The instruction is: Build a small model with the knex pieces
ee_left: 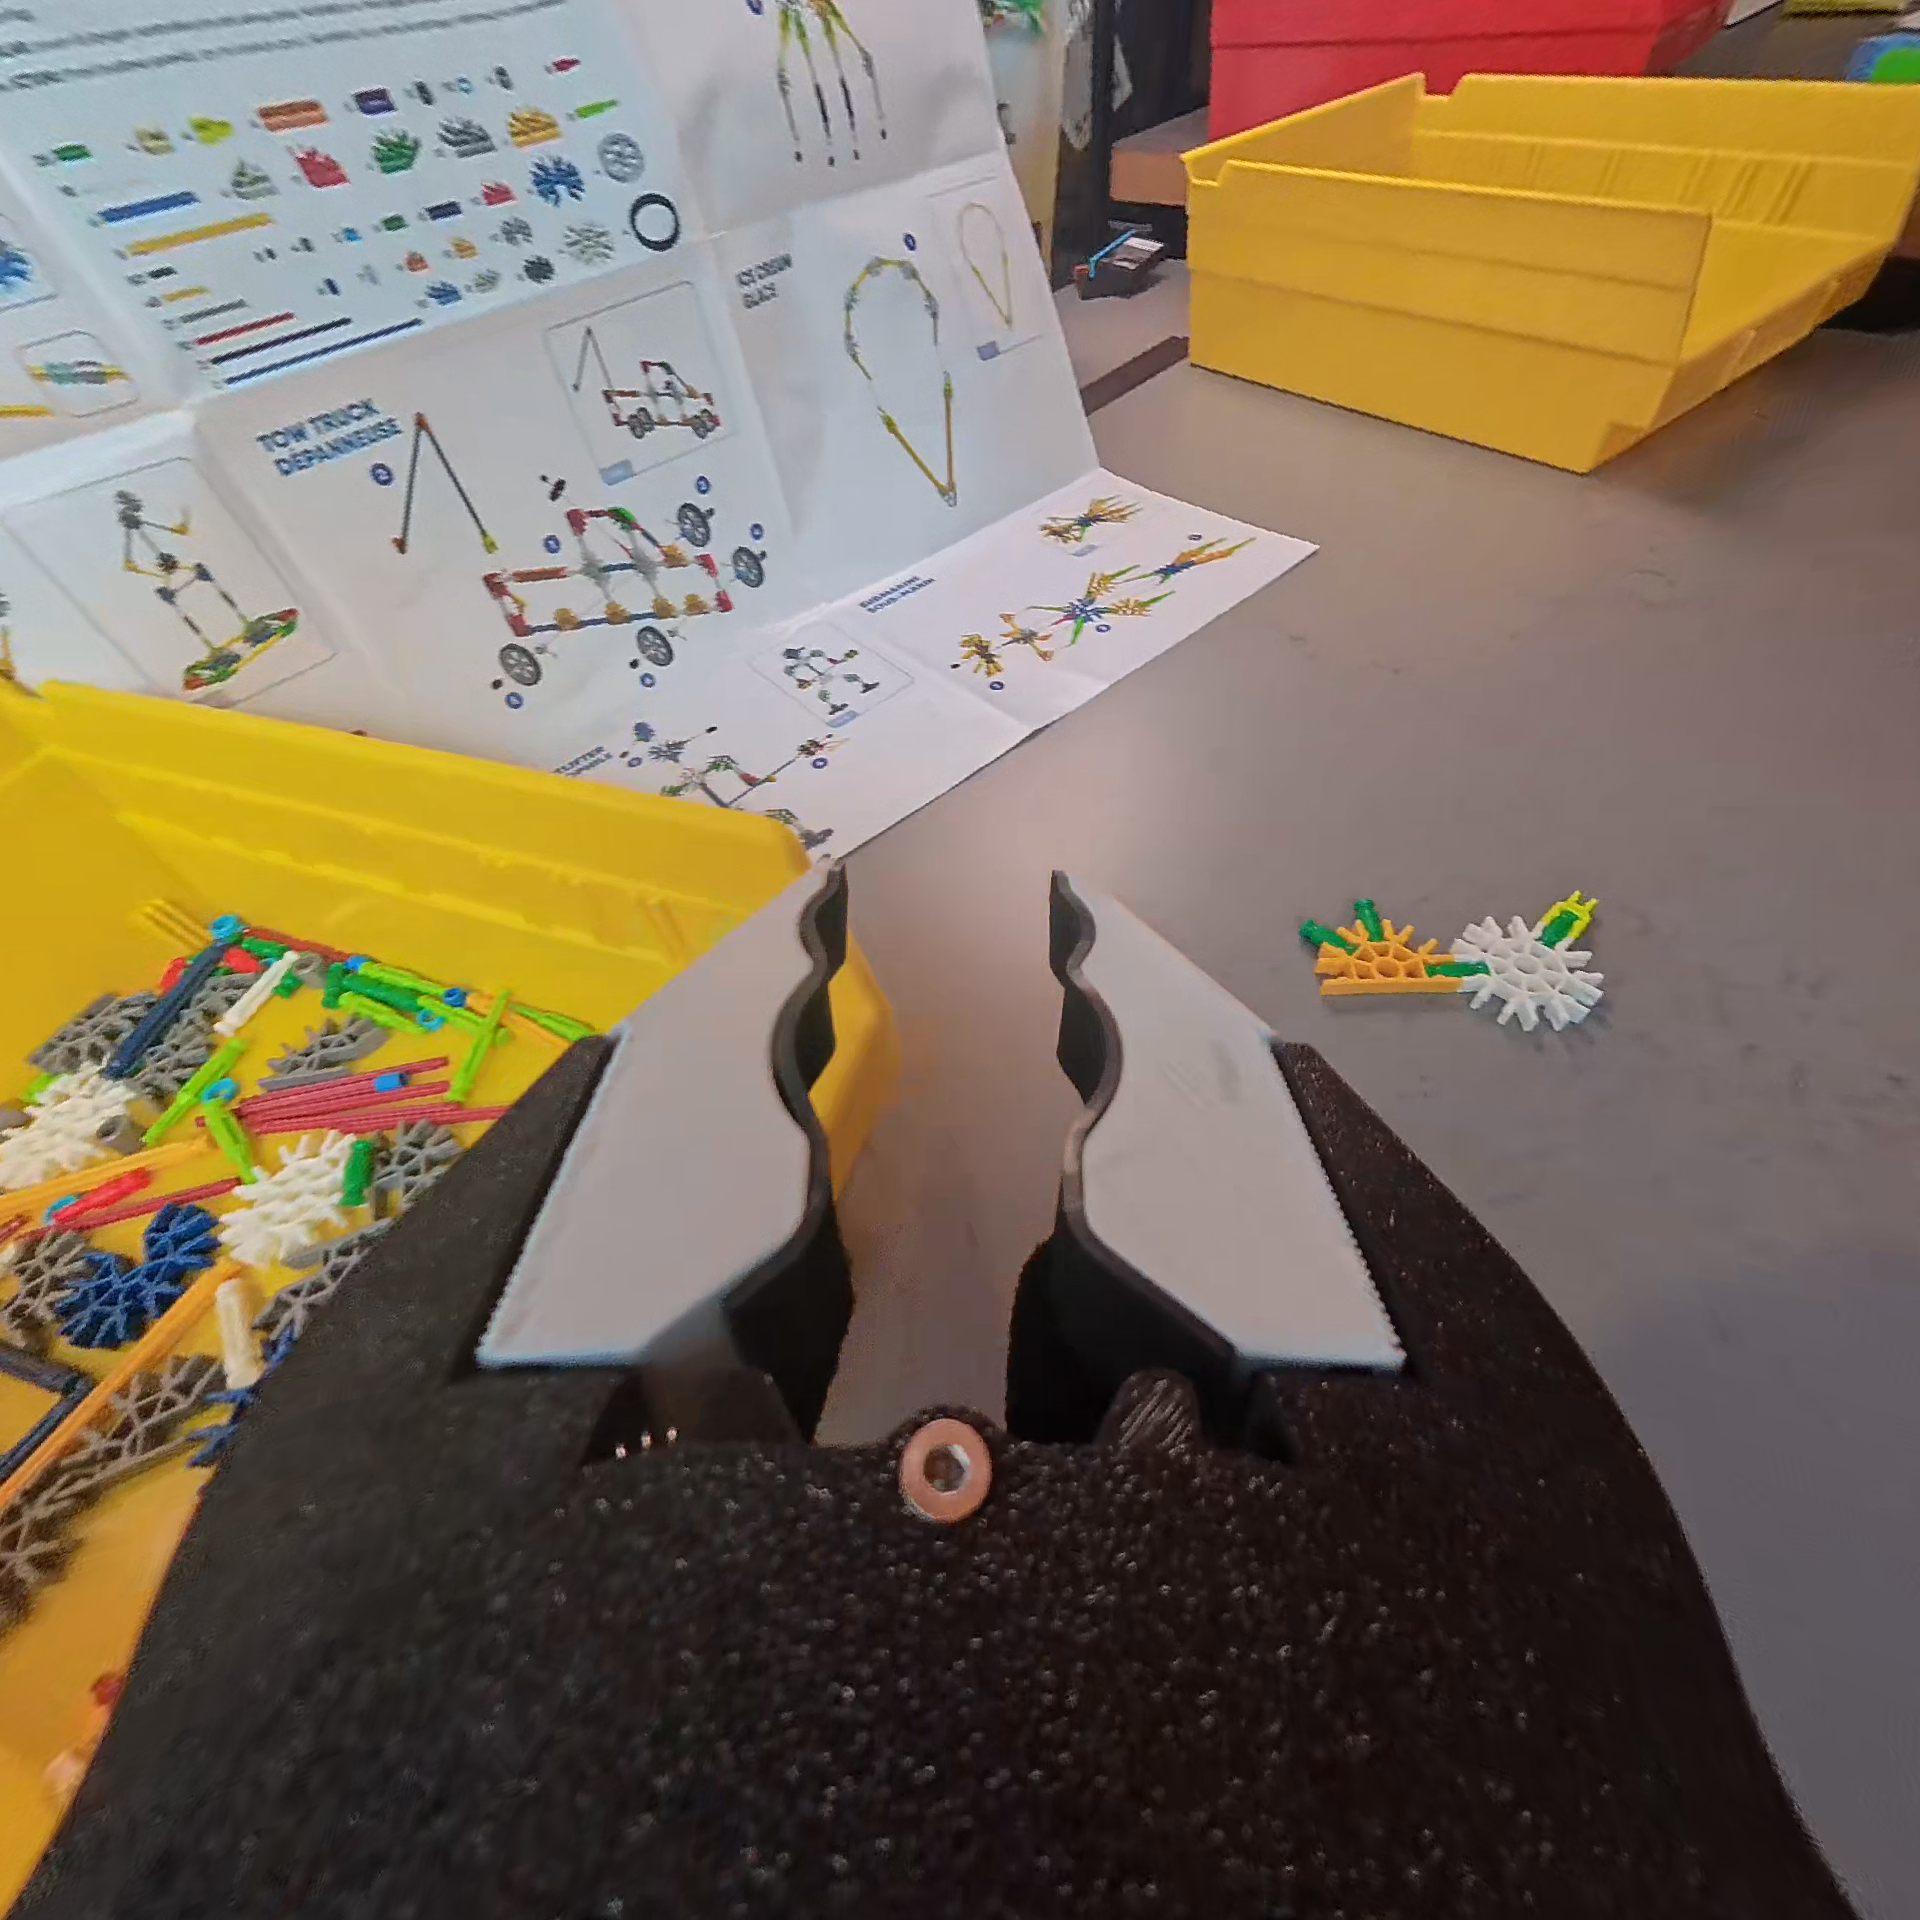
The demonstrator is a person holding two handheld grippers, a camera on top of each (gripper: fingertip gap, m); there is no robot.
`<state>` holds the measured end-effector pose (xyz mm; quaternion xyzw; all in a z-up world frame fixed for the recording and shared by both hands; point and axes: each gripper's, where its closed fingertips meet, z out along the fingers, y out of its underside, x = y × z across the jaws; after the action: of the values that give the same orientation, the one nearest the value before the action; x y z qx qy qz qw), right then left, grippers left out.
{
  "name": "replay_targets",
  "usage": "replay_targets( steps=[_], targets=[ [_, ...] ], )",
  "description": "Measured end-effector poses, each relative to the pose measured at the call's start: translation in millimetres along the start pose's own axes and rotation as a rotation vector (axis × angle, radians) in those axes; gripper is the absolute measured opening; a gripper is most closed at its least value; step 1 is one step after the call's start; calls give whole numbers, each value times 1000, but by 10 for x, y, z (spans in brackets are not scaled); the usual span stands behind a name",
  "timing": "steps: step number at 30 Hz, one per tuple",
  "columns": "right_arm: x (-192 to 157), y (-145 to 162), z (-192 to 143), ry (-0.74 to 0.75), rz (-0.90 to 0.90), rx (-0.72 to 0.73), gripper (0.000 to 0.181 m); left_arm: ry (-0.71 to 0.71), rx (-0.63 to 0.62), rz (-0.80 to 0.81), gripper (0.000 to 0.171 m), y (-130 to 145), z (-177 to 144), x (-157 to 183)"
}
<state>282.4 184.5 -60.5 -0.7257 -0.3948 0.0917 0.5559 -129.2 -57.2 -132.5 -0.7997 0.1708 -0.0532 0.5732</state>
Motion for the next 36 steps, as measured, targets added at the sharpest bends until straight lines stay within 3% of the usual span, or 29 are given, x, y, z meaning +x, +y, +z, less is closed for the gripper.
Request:
replay_targets(
  steps=[2,5,8,14,18,22,28,32,36],
  targets=[
    [427,217,263,86,13,-78,11,34,-23,32,38,43,65,131],
    [915,229,419,240,89,13,56,60,-71,72,38,138,143,267],
    [822,-92,164,230,149,238,57,61,-113,89,36,232,195,315],
    [-337,111,-234,-67,32,200,40,173,-186,49,34,374,317,522],
    [-1083,412,-333,-210,-19,100,42,270,-267,47,33,493,402,740],
    [-1674,495,-272,-355,-101,52,42,358,-363,60,33,632,424,978],
    [-2889,257,-208,-753,-167,48,30,376,-405,126,31,673,486,1115],
    [-3518,323,-44,-885,-362,-86,28,376,-372,139,28,577,463,1158],
    [-3852,530,120,-987,-490,-235,23,392,-355,107,25,601,382,1168]
  ],
)
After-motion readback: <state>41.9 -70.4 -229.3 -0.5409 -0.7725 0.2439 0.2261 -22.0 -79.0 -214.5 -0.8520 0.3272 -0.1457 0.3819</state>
